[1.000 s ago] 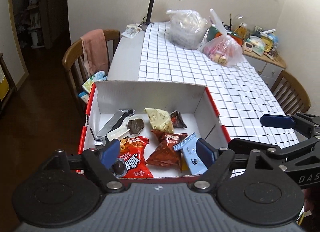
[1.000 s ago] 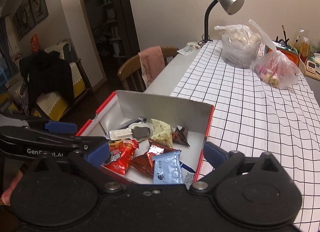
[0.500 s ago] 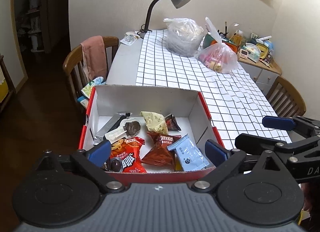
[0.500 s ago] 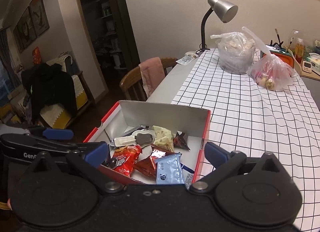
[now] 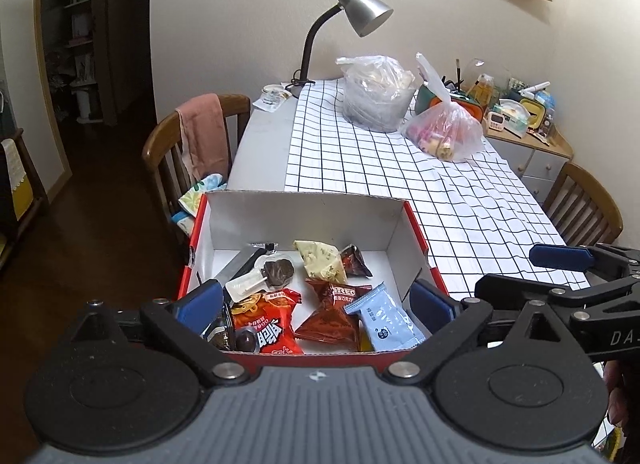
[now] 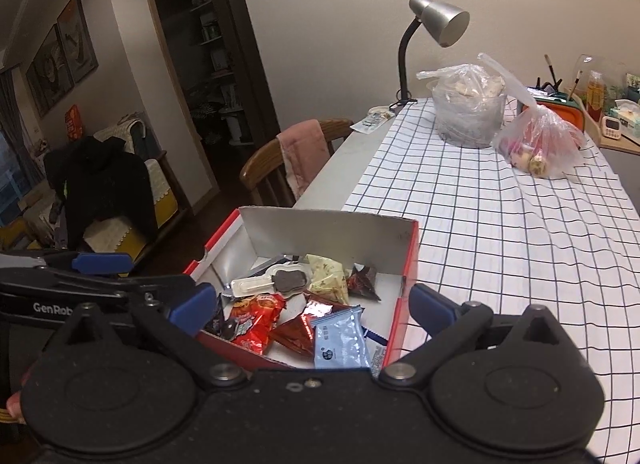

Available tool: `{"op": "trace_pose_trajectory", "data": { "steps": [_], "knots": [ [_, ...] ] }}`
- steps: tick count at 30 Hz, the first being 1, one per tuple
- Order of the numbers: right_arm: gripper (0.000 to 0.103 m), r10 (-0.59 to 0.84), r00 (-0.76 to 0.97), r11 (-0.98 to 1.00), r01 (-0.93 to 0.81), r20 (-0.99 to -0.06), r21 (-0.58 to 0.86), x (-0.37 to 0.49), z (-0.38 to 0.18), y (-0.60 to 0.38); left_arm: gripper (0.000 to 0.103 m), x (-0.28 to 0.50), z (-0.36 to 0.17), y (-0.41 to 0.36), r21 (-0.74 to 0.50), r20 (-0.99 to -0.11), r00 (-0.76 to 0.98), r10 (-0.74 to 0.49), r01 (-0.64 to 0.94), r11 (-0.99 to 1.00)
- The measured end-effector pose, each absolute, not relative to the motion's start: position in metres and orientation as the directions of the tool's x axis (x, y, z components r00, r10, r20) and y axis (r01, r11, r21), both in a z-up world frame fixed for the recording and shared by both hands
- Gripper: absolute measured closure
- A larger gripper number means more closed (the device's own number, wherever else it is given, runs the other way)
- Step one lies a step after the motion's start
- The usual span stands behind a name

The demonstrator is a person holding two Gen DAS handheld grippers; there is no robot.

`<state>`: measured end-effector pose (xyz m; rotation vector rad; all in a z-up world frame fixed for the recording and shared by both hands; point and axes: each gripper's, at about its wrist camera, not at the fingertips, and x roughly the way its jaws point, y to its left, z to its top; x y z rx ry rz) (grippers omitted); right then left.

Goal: Organize snacks

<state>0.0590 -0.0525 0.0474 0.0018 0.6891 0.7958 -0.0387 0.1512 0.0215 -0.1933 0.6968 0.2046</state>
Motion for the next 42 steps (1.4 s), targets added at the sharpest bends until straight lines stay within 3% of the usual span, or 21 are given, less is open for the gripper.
{"op": "trace_pose_trajectory", "data": {
  "steps": [42],
  "knots": [
    [0.000,0.648,0.495,0.728,-0.627,-0.579,0.278,0.0581,0.0402,-0.0576,0.002,-0.0468,0.0169,0.1490,-0.120,-0.660,0.738,0.139,-0.286,0.951]
  ]
}}
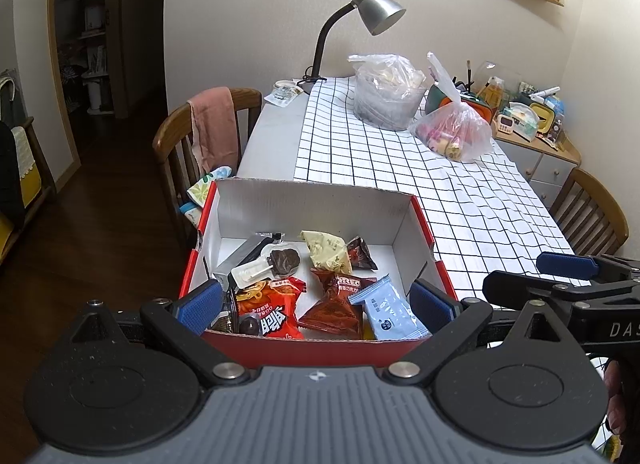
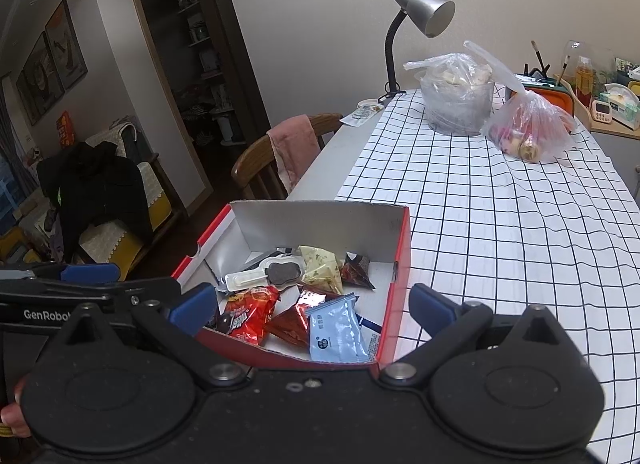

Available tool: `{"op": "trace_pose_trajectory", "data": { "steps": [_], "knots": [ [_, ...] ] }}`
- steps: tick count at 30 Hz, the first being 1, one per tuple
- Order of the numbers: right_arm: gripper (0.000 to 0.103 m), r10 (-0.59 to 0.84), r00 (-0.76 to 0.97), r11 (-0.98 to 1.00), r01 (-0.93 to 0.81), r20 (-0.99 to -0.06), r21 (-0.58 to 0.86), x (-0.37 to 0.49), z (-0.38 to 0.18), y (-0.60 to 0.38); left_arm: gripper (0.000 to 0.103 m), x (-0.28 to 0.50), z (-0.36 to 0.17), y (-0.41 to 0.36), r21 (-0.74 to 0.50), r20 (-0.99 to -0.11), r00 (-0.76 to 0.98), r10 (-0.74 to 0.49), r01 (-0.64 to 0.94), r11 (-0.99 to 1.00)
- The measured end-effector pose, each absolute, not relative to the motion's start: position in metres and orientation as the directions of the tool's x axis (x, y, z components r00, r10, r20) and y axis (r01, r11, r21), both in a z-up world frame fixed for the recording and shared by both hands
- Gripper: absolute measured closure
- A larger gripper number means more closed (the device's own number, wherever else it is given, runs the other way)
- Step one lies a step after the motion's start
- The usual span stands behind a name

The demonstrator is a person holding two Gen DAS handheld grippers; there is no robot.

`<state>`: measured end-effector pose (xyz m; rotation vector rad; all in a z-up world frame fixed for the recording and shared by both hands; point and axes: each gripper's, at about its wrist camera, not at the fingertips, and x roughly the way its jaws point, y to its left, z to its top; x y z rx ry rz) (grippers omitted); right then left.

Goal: Organize snacks

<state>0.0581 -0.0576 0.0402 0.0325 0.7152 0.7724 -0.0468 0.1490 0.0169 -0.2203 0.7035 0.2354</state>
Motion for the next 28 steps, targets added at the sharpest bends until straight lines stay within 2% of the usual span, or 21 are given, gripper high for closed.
{"op": "trace_pose_trajectory", "data": {
  "steps": [28],
  "knots": [
    [0.000,0.638,0.473,0.735,-0.609,-0.608,0.299,0.080,0.023,-0.095,0.002,-0.037,0.009,0.115,-0.113,-0.692,0.708,0.141,-0.299,0.947]
  ]
}}
